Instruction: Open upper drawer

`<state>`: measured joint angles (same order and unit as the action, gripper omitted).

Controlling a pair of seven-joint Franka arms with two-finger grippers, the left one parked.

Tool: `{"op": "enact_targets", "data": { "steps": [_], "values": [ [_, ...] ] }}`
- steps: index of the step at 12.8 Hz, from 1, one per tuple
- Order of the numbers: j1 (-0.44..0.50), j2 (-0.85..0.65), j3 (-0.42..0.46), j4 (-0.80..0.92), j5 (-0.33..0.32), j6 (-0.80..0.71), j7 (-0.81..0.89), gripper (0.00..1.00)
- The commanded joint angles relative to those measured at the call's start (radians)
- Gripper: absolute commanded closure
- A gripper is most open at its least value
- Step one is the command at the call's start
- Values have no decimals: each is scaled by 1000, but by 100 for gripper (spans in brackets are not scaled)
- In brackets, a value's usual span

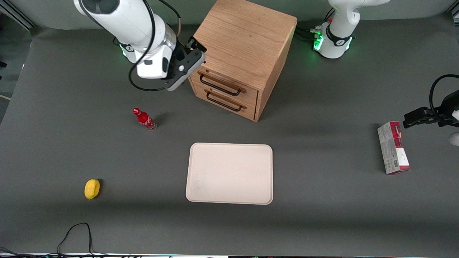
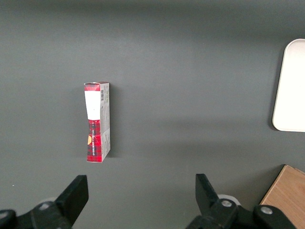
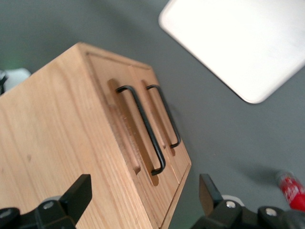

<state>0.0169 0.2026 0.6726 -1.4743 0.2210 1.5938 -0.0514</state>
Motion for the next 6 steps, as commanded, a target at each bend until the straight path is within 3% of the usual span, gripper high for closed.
{"op": "enact_targets", "data": {
  "steps": [1, 6],
  "values": [
    [9, 89, 15, 19, 35, -58, -137, 0],
    [66, 207, 25, -27, -38, 33, -157, 0]
  ]
}}
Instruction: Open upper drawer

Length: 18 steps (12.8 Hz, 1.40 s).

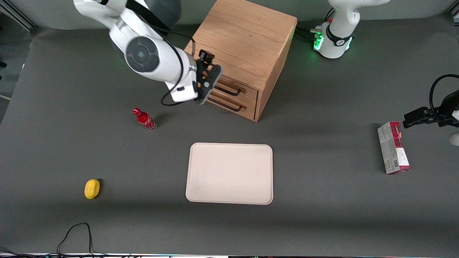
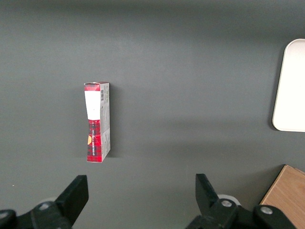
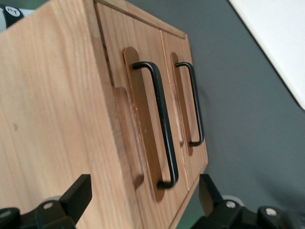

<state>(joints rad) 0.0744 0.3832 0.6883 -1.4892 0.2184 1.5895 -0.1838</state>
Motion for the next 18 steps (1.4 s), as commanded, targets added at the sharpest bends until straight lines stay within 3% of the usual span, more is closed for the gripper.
{"op": "enact_targets", "data": {
  "steps": [1, 4, 8, 13, 18],
  "values": [
    [8, 37, 19, -34, -56, 70, -26, 0],
    [10, 78, 23, -63, -129, 133, -25, 0],
    [27, 120, 23, -89, -181, 199, -23, 0],
    [22, 129, 25, -120, -197, 254, -26, 0],
    [-22, 129, 17, -72, -269, 248, -120, 0]
  ]
}}
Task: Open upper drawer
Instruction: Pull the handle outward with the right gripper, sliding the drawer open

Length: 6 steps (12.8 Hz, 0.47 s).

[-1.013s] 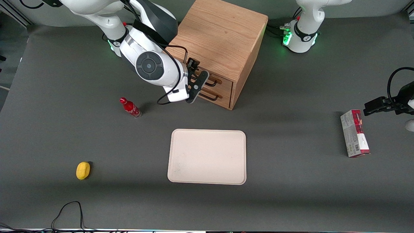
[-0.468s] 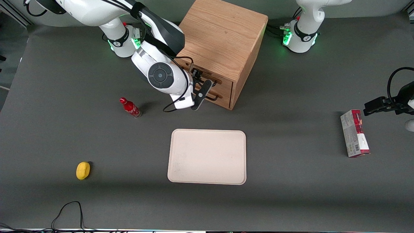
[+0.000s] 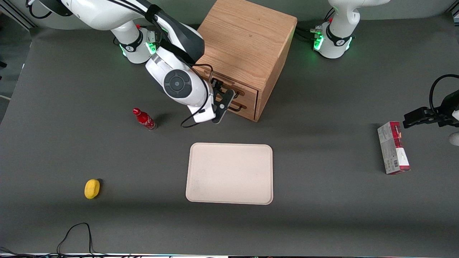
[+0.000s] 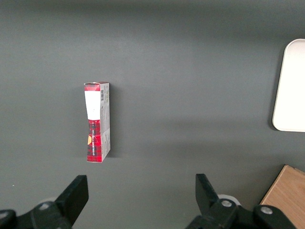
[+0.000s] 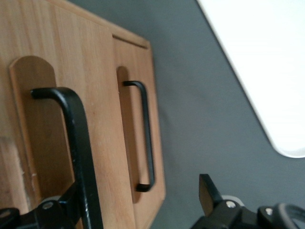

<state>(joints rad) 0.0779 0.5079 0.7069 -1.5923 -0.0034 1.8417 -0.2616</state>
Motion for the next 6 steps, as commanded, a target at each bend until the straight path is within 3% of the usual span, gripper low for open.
{"op": "enact_targets", "data": {
  "steps": [1, 6],
  "values": [
    [-30, 11, -3, 44, -78, -4, -45, 0],
    [-47, 87, -50, 158, -161, -5, -91, 0]
  ]
}}
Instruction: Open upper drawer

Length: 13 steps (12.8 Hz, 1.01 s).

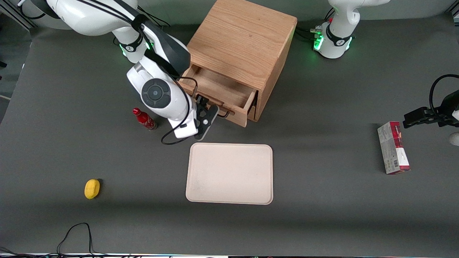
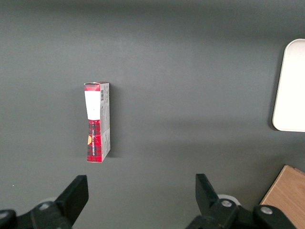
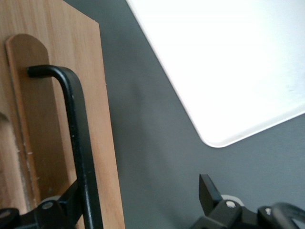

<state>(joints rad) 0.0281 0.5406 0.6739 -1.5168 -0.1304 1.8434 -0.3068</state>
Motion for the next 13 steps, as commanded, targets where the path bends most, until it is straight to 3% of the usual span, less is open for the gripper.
{"op": "enact_targets", "data": {
  "steps": [1, 7, 13],
  "values": [
    [3, 67, -45, 107, -32, -7, -70, 0],
    [0, 134, -126, 251, -31, -6, -89, 0],
    [0, 96, -132, 290, -47, -19, -74, 0]
  ]
}}
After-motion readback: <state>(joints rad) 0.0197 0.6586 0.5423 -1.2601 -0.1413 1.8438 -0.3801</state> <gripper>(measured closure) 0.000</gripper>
